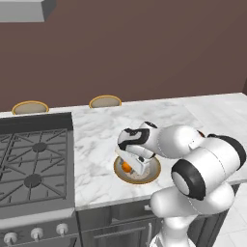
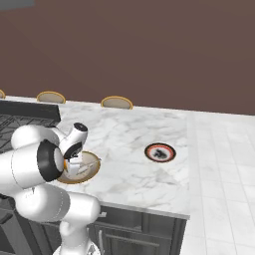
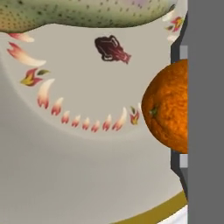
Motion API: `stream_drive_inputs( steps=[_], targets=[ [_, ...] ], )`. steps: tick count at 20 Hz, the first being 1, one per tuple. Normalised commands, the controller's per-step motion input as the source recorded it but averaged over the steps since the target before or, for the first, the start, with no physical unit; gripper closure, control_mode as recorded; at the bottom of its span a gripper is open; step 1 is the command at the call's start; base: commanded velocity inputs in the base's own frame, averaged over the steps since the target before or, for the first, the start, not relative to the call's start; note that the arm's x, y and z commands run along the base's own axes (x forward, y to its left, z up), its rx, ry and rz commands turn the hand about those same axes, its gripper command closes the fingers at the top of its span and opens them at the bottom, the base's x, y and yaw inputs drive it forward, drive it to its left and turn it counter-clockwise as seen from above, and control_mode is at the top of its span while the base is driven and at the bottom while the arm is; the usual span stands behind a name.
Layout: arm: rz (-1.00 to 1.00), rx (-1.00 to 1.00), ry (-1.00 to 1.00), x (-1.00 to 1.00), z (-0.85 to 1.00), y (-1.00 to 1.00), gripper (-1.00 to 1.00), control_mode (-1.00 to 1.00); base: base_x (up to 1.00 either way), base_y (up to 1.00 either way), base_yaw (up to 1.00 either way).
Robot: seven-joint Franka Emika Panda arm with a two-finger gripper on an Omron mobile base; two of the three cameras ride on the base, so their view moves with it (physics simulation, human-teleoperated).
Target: Remove the tangerine from the bowl and place it on the small plate. Then place the bowl with only the fish in the microwave, close the door, and press the start button to microwave the fish.
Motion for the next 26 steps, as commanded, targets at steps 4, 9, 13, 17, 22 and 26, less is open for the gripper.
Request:
stream_drive_inputs(
  steps=[4,9,13,17,22,26],
  targets=[
    [-0.04,0.01,0.0,-0.13,0.04,0.0,1.0,-1.0,0.0,0.0,0.0],
    [-0.16,0.01,-0.02,-0.57,0.72,-0.27,1.0,-1.0,0.0,0.0,0.0],
    [-0.23,0.0,0.0,-0.38,1.0,-0.48,1.0,-1.0,0.0,0.0,0.0],
    [-0.17,0.0,0.0,-0.03,1.0,-0.73,1.0,-1.0,0.0,0.0,0.0],
    [-0.15,0.0,0.01,0.12,0.95,-0.97,1.0,-1.0,0.0,0.0,0.0],
    [-0.12,0.0,0.0,0.21,0.56,-1.0,1.0,-1.0,0.0,0.0,0.0]
  ],
)
